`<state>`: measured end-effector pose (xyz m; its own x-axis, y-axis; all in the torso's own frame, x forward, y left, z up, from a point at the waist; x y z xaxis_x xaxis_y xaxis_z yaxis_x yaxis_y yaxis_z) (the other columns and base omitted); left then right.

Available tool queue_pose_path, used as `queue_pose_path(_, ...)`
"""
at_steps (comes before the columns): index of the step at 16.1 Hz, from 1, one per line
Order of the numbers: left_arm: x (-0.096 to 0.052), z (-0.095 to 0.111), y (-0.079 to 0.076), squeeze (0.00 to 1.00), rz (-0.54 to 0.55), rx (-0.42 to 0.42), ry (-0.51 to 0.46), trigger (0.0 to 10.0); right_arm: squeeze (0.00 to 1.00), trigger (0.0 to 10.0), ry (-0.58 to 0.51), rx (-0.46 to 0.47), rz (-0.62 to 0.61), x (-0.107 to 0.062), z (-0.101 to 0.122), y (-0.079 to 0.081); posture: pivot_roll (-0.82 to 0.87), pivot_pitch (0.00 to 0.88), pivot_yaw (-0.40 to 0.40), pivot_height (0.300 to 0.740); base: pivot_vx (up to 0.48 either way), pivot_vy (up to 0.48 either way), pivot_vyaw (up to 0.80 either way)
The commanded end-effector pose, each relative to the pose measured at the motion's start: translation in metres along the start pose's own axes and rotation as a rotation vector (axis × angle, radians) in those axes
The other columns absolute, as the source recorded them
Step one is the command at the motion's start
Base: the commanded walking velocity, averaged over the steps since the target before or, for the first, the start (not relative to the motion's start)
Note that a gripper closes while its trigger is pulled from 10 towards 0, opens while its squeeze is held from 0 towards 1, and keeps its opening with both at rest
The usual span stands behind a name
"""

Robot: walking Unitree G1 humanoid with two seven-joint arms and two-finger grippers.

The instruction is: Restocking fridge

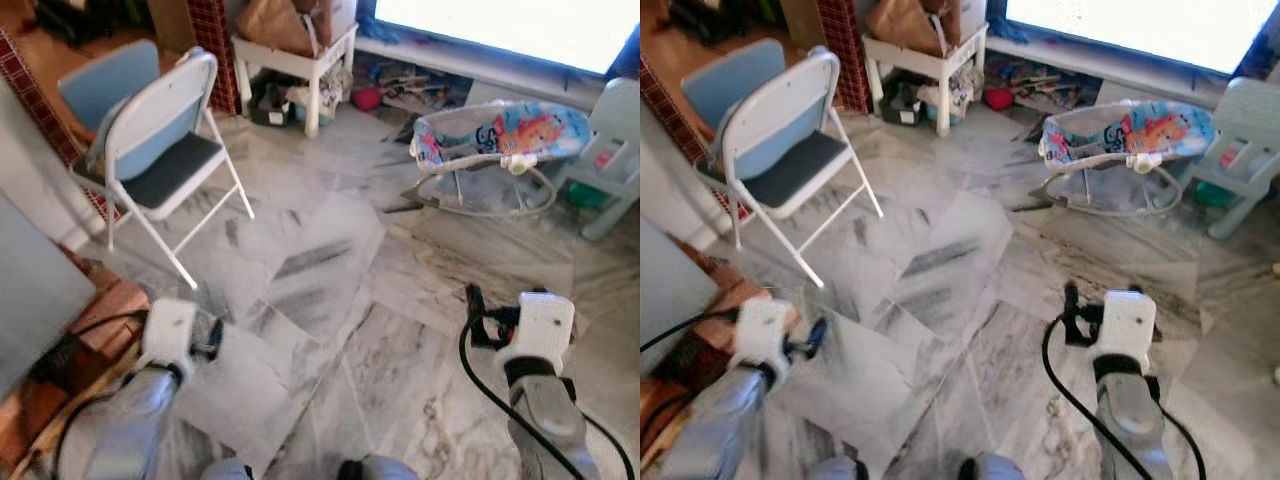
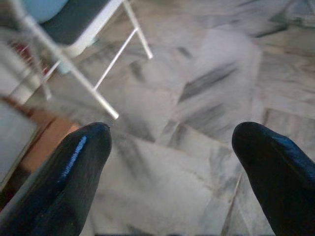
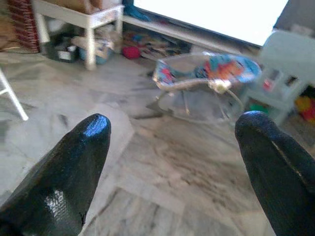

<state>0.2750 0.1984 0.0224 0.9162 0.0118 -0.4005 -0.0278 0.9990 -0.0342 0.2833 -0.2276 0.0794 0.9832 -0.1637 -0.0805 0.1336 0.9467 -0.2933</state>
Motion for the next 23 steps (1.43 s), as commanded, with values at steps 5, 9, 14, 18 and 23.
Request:
queue_pose_path(5, -0.011, 0.009, 0.013, 0.00, 0.099, 0.047, 0.068, 10.0, 0.00, 10.0, 0.011, 0.034, 0.054, -0.002, -0.001, 0.015, 0.06, 0.105, -0.041, 0.740, 0.000, 0.000, 0.00)
queue_pose_path(9, -0.017, 0.015, 0.004, 0.00, 0.062, 0.098, 0.045, 10.0, 0.00, 10.0, 0.020, 0.082, 0.069, -0.004, -0.006, 0.014, 0.08, 0.085, -0.047, 0.740, 0.000, 0.000, 0.00)
queue_pose_path(14, -0.014, 0.025, 0.001, 0.00, 0.099, 0.112, -0.023, 10.0, 0.00, 10.0, 0.017, 0.113, 0.099, 0.006, -0.006, 0.021, 0.09, 0.091, -0.070, 0.740, 0.000, 0.000, 0.00)
queue_pose_path(18, -0.011, 0.032, 0.005, 0.00, 0.121, 0.140, -0.060, 10.0, 0.00, 10.0, -0.014, 0.091, 0.110, 0.013, 0.001, 0.023, 0.10, 0.086, -0.063, 0.740, 0.000, 0.000, 0.00)
queue_pose_path(23, -0.003, 0.028, 0.003, 0.00, 0.117, 0.155, -0.058, 10.0, 0.00, 10.0, 0.006, 0.112, 0.061, 0.011, -0.005, 0.024, 0.07, 0.089, -0.068, 0.740, 0.000, 0.000, 0.00)
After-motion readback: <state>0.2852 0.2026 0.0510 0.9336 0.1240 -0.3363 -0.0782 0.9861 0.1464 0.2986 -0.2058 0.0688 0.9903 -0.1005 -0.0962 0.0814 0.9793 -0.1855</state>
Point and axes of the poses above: a point about 5 cm out from each wrist's last joint towards the gripper, its own x axis pointing out of the wrist towards the gripper, its own z axis along the axis of the wrist's last joint, y = z × x, the point moved 6 cm from there along x, pointing out of the wrist towards the gripper, and after that the axes turned 10 degrees about -x, right-handed, at the moved point
